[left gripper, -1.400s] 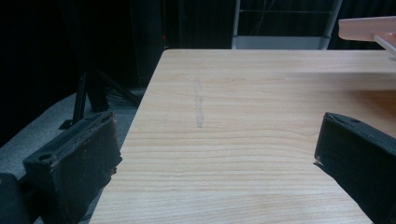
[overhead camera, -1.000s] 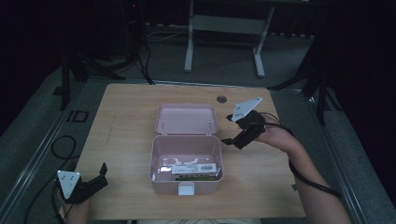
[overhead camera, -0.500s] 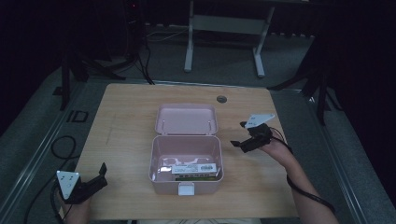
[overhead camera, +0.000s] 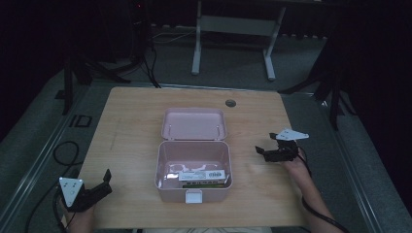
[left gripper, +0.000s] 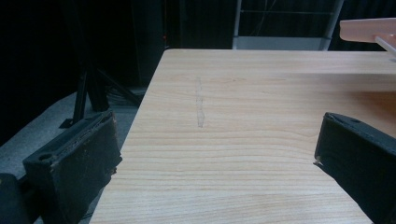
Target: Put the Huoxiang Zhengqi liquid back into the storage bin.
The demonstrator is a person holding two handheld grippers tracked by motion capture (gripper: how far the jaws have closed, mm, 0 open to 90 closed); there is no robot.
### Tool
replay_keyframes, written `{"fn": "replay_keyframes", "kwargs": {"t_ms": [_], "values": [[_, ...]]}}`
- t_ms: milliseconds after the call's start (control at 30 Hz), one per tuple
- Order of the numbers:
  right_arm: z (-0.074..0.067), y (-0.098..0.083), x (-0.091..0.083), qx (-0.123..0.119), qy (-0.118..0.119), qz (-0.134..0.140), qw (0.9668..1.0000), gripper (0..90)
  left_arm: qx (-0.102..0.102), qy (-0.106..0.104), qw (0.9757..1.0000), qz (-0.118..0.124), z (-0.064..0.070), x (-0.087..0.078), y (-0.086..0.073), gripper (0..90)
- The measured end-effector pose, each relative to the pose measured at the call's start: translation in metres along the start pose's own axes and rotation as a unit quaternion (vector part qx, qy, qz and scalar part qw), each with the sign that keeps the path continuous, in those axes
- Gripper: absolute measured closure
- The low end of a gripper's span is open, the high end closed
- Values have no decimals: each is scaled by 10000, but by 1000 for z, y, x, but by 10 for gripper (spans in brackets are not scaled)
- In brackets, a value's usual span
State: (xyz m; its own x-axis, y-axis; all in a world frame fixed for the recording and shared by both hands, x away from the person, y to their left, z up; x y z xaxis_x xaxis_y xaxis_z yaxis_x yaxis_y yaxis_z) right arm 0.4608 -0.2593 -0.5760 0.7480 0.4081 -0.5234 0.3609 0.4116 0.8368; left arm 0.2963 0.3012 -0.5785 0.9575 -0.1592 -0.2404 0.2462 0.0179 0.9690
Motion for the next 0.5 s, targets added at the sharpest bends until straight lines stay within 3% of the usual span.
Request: {"fn": "replay_keyframes", "kwargs": {"t_ms": [200,500], "values": [[12,-17,-8,296,-364,-127,9988,112,-1,3,10000,-2,0,0,0,2],[36,-31,-20,1173,-884,11,9891,113,13,13,10000,-14,0,0,0,2]]}}
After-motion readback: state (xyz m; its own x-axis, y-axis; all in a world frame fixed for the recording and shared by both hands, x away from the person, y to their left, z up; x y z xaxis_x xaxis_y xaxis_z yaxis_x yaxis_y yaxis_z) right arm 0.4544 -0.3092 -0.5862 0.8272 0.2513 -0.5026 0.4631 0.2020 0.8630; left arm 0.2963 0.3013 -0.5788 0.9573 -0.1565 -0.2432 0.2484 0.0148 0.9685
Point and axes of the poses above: each handheld gripper's, and its own axes: x roughly forward along the jaws, y roughly out of its top, z roughly to its right, the point moved 10 cm from there along x, roughly forward along the jaws, and after that the axes turned 11 degrees about -y, right-handed, at the moved point
